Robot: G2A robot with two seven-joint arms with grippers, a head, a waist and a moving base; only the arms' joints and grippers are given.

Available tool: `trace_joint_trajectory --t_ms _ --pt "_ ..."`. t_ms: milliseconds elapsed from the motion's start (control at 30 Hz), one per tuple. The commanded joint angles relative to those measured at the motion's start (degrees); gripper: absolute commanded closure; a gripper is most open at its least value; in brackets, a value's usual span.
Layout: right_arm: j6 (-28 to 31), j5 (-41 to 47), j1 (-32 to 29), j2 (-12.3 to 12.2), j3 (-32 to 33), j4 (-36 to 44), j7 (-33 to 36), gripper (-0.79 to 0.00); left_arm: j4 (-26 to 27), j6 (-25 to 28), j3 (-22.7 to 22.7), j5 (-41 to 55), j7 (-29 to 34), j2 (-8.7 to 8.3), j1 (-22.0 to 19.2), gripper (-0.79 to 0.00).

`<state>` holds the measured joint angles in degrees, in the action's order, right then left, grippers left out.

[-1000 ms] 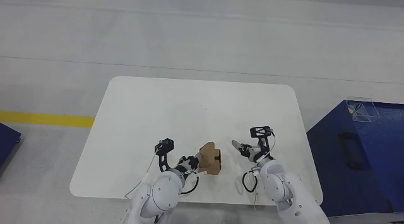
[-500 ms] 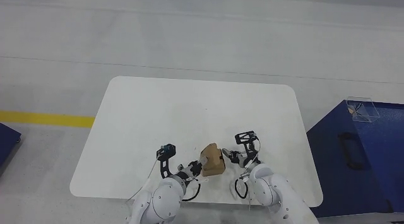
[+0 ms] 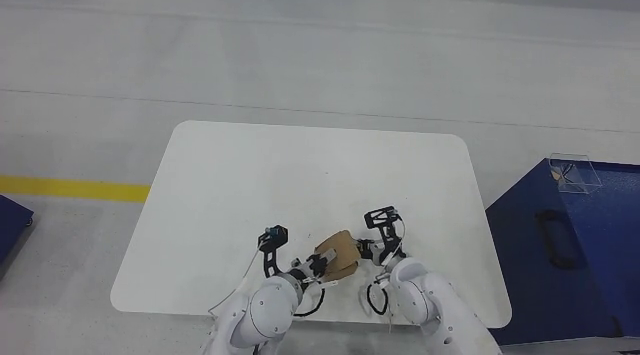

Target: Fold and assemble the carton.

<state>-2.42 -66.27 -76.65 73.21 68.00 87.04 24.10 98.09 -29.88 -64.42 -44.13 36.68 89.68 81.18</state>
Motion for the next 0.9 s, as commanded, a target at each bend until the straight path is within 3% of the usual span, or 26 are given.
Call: trace_joint_trajectory --t_ms 0,67,233,433,500,533,567,600,667,867 --pt "-1.2 0.7 0.4 0.1 0.7 -0.1 -0.3 -0.785 -0.9 -0.4 0.2 1.1 -0.2 0.08 -0.7 -0.57" --pt "-2.4 2.3 0.6 0.1 2.1 0.1 -0.6 -0.785 -1.5 -0.3 0.0 2.2 -0.4 0.09 -1.1 -0.529" --pt "-0.6 5.5 -0.5 -0.4 5.8 2.6 1.0 -0.785 -1.9 1.9 -1.1 4.7 0.8 -0.25 -1.2 -0.557" --pt "1.6 3.7 -4.1 -0.7 5.6 6.7 -0.1 -0.785 -0.7 5.9 -1.9 7.0 0.8 -0.77 0.0 -0.542" --pt "1.5 3.6 -4.4 -0.7 5.4 7.1 -0.5 -0.785 -0.8 8.3 -3.0 8.7 0.6 -1.01 0.5 -0.428" --pt "1.3 3.5 -4.5 -0.7 5.3 7.2 -0.8 -0.785 -0.9 9.1 -3.4 9.5 0.5 -1.1 0.7 -0.425" --pt "0.9 3.3 -4.6 -0.6 5.3 7.3 -1.1 -0.785 -1.1 10.3 -3.7 10.3 0.6 -1.19 0.8 -0.446" --pt "0.4 3.0 -4.5 -0.6 5.2 7.2 -1.0 -0.785 -1.3 10.9 -4.1 10.7 0.4 -1.31 0.9 -0.517" --pt "-0.8 3.1 -4.2 -0.5 5.4 7.0 -0.9 -0.785 -1.7 11.5 -4.5 11.5 0.4 -1.46 1.0 -0.785" --pt "-0.8 3.1 -4.2 -0.5 5.4 7.0 -0.9 -0.785 -1.8 11.7 -4.5 11.7 0.5 -1.49 1.0 -0.785"
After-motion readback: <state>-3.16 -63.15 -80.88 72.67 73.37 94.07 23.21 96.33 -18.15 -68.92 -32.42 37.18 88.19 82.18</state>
